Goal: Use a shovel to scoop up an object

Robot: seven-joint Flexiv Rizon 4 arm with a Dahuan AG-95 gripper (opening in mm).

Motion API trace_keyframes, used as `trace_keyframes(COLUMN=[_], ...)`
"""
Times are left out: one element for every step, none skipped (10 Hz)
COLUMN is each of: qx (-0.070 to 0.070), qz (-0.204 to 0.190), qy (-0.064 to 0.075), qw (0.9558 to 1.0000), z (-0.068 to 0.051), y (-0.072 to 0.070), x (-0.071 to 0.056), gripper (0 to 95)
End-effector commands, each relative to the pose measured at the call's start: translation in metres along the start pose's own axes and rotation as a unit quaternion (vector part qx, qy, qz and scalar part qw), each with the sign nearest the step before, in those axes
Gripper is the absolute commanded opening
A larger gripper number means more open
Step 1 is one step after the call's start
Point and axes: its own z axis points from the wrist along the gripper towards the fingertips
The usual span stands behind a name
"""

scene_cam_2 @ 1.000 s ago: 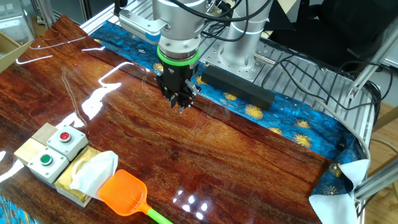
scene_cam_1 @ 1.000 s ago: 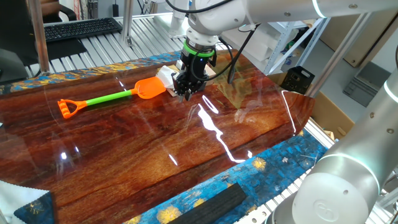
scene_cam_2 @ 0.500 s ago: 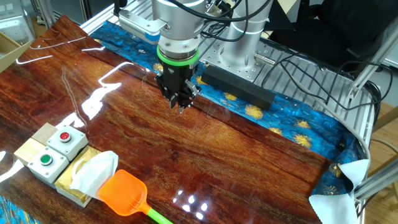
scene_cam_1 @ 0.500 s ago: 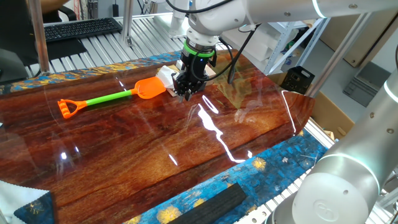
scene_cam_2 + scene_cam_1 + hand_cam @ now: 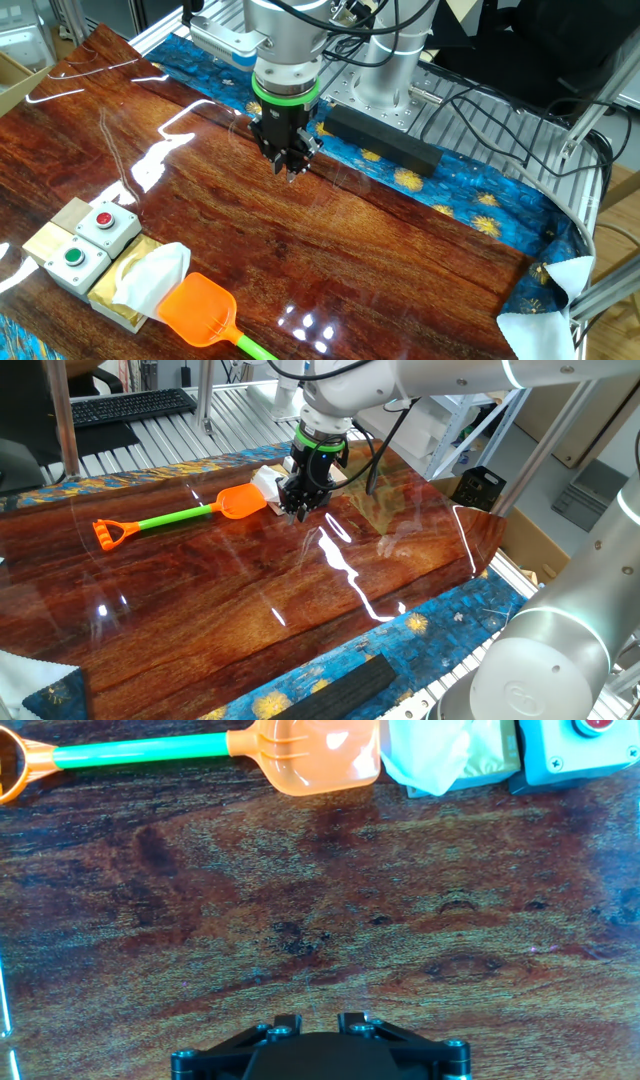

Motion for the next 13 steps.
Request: trace_keyframes(qx=[-0.001, -0.001, -0.001, 0.000, 0.000, 0.001, 0.003, 0.002, 0.001, 0.000, -0.002, -0.006, -0.006], qz=[0.000, 0.000, 0.000, -0.001, -0.001, -0.002, -0.009, -0.012, -0.016, -0.016, -0.016, -0.016, -0.014], qy=[0.000, 0.000, 0.000, 0.000, -0.001, -0.001, -0.001, -0.001, -0.001, -0.001, -0.002, -0.004, -0.004], qw=[1.0000, 1.0000, 1.0000, 1.0000, 1.0000, 1.0000, 1.0000, 0.9999, 0.9999, 0.9999, 0.9999, 0.9999, 0.9999], z=[0.0000, 0.0000, 0.0000, 0.0001, 0.0002, 0.0002, 0.0000, -0.0001, -0.0002, -0.0003, -0.0003, -0.0003, -0.0002], y=[0.0001, 0.0001, 0.0001, 0.0001, 0.0001, 0.0001, 0.0000, 0.0000, 0.0000, 0.0000, 0.0000, 0.0000, 0.0000], x=[0.0002, 0.0002, 0.0002, 0.0002, 0.0005, 0.0005, 0.0005, 0.0005, 0.0002, 0.0001, 0.0001, 0.0001, 0.0000], gripper=[19.0, 19.0, 19.0, 19.0, 19.0, 19.0, 19.0, 0.0, 0.0, 0.0, 0.0, 0.0, 0.0])
